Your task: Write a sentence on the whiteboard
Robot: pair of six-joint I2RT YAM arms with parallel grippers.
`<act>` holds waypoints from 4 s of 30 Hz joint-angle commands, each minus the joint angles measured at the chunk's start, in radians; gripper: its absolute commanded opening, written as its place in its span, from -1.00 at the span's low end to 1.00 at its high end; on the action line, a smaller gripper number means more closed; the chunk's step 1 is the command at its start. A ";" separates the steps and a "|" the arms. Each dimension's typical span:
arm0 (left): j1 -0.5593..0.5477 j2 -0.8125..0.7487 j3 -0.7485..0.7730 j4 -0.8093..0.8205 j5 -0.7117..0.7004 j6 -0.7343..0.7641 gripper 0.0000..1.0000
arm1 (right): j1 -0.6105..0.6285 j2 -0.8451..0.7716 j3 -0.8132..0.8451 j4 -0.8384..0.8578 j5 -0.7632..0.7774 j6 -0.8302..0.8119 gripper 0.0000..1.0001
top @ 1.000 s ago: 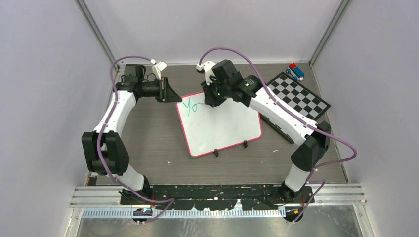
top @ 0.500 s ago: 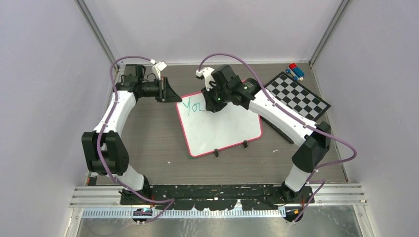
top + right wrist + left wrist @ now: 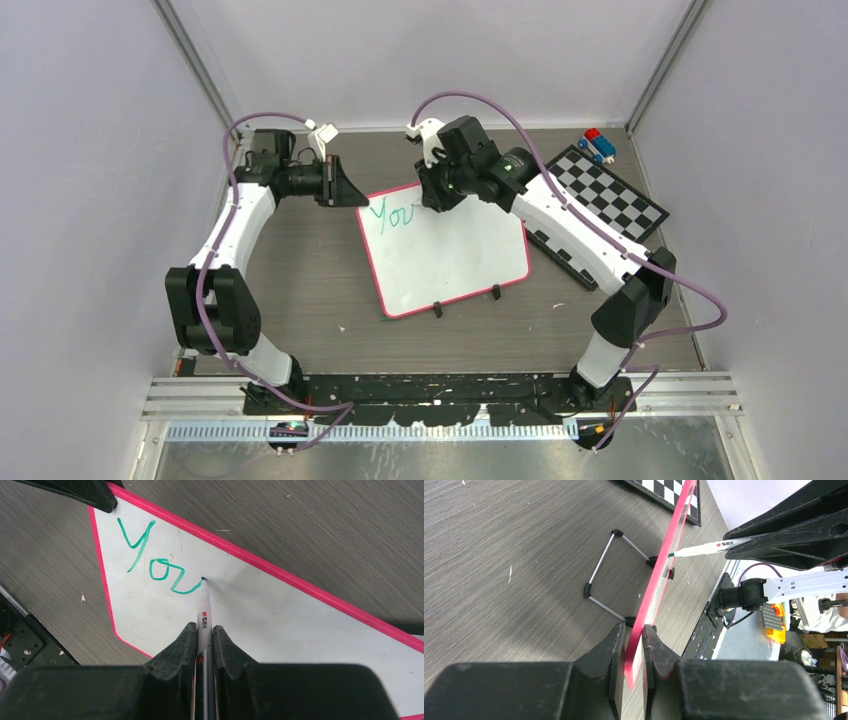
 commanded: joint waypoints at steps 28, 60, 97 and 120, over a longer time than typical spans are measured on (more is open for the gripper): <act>-0.010 -0.012 0.040 -0.009 0.008 -0.002 -1.00 | -0.035 -0.151 -0.045 -0.028 -0.041 0.004 -0.99; -0.011 -0.028 0.033 -0.007 0.001 0.001 -1.00 | -0.071 -0.077 -0.061 0.063 -0.030 -0.008 -0.99; -0.019 -0.015 0.057 -0.026 -0.014 0.009 -1.00 | -0.158 -0.152 -0.129 0.035 -0.032 -0.020 -0.99; -0.020 -0.004 0.060 -0.040 -0.022 0.024 -1.00 | -0.156 -0.184 -0.247 0.035 -0.074 -0.031 -0.99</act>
